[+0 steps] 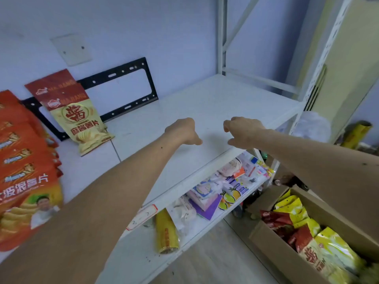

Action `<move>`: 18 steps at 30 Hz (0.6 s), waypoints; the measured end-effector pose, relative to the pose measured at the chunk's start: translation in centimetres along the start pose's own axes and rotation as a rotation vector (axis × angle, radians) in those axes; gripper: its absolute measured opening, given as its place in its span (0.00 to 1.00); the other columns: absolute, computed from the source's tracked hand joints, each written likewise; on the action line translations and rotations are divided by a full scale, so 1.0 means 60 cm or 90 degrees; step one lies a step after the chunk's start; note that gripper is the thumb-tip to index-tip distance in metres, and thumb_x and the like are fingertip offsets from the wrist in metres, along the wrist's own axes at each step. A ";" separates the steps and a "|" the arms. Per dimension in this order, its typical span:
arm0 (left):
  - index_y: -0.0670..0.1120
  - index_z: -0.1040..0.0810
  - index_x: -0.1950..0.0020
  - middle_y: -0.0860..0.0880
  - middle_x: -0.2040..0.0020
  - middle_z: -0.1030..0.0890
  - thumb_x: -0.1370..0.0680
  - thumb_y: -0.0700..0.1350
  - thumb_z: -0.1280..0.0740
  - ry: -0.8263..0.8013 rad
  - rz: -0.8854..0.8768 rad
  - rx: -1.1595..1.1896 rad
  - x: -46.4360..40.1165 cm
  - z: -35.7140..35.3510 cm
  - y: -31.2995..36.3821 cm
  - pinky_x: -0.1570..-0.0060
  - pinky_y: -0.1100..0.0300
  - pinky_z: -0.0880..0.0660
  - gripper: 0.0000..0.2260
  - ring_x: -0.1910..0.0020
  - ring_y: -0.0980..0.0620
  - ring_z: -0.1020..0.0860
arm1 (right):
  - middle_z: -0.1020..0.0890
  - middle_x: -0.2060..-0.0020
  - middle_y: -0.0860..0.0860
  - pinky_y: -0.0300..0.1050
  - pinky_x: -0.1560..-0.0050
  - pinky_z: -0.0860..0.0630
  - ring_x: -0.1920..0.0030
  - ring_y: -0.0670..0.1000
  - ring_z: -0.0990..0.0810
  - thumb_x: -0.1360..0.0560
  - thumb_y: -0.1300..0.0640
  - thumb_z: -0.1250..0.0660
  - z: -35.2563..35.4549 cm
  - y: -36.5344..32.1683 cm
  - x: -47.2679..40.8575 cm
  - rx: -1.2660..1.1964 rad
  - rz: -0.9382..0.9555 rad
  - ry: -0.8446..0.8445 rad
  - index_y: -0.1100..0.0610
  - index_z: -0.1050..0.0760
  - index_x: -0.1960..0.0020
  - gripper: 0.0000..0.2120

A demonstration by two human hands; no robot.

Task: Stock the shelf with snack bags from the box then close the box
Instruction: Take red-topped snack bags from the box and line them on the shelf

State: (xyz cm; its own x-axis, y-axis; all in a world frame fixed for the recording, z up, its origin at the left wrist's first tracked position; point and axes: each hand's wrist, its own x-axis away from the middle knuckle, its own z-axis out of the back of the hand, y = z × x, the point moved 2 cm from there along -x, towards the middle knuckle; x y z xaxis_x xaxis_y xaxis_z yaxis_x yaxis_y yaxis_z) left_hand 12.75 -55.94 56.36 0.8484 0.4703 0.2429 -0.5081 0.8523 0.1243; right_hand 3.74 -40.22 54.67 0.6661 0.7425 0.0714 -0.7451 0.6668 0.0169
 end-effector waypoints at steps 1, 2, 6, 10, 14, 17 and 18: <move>0.46 0.29 0.37 0.48 0.39 0.25 0.27 0.55 0.29 0.009 -0.006 0.006 0.006 -0.014 0.034 0.51 0.56 0.29 0.23 0.42 0.47 0.26 | 0.27 0.44 0.52 0.47 0.59 0.32 0.46 0.55 0.24 0.24 0.54 0.36 -0.011 0.031 0.018 0.006 0.000 -0.001 0.53 0.31 0.37 0.16; 0.47 0.29 0.37 0.48 0.39 0.25 0.27 0.55 0.30 0.017 -0.012 0.011 0.012 -0.027 0.068 0.52 0.57 0.30 0.22 0.42 0.47 0.26 | 0.27 0.44 0.52 0.47 0.59 0.32 0.46 0.55 0.24 0.24 0.54 0.36 -0.022 0.062 0.035 0.015 0.001 0.000 0.53 0.31 0.37 0.16; 0.47 0.29 0.37 0.48 0.40 0.25 0.27 0.55 0.30 0.010 -0.029 0.024 0.033 -0.089 0.195 0.52 0.56 0.30 0.22 0.42 0.46 0.25 | 0.25 0.47 0.53 0.47 0.60 0.28 0.49 0.56 0.22 0.23 0.51 0.37 -0.069 0.178 0.102 0.056 0.013 0.020 0.53 0.30 0.41 0.13; 0.48 0.28 0.45 0.49 0.46 0.23 0.28 0.52 0.30 -0.016 -0.050 0.024 0.045 -0.159 0.304 0.60 0.58 0.32 0.16 0.49 0.48 0.24 | 0.22 0.48 0.54 0.48 0.60 0.27 0.49 0.58 0.21 0.25 0.54 0.37 -0.119 0.280 0.161 0.072 0.014 -0.007 0.53 0.29 0.41 0.12; 0.45 0.26 0.46 0.47 0.50 0.21 0.28 0.52 0.29 -0.054 -0.076 0.011 0.041 -0.226 0.387 0.63 0.59 0.30 0.16 0.55 0.49 0.24 | 0.24 0.47 0.53 0.50 0.60 0.30 0.45 0.59 0.22 0.27 0.54 0.35 -0.173 0.359 0.199 0.062 0.000 -0.037 0.53 0.29 0.43 0.13; 0.42 0.25 0.42 0.44 0.47 0.21 0.28 0.53 0.29 -0.093 -0.087 0.021 0.022 -0.276 0.430 0.56 0.55 0.26 0.21 0.49 0.45 0.22 | 0.24 0.49 0.53 0.50 0.61 0.28 0.48 0.59 0.21 0.26 0.49 0.35 -0.219 0.407 0.207 0.059 -0.017 -0.055 0.52 0.29 0.43 0.14; 0.42 0.26 0.42 0.44 0.47 0.21 0.28 0.54 0.29 -0.103 -0.088 0.019 0.013 -0.292 0.442 0.53 0.54 0.25 0.22 0.48 0.45 0.22 | 0.24 0.49 0.52 0.50 0.61 0.28 0.47 0.58 0.21 0.26 0.49 0.35 -0.232 0.422 0.207 0.057 -0.020 -0.065 0.51 0.28 0.41 0.15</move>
State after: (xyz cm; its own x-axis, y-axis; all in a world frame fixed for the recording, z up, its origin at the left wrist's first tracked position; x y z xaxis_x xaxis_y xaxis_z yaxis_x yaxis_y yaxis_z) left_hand 2.56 -28.92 42.98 0.8768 0.3038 0.3728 -0.3943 0.8979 0.1957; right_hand -6.36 -13.23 42.07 0.6852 0.7081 0.1703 -0.7274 0.6774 0.1100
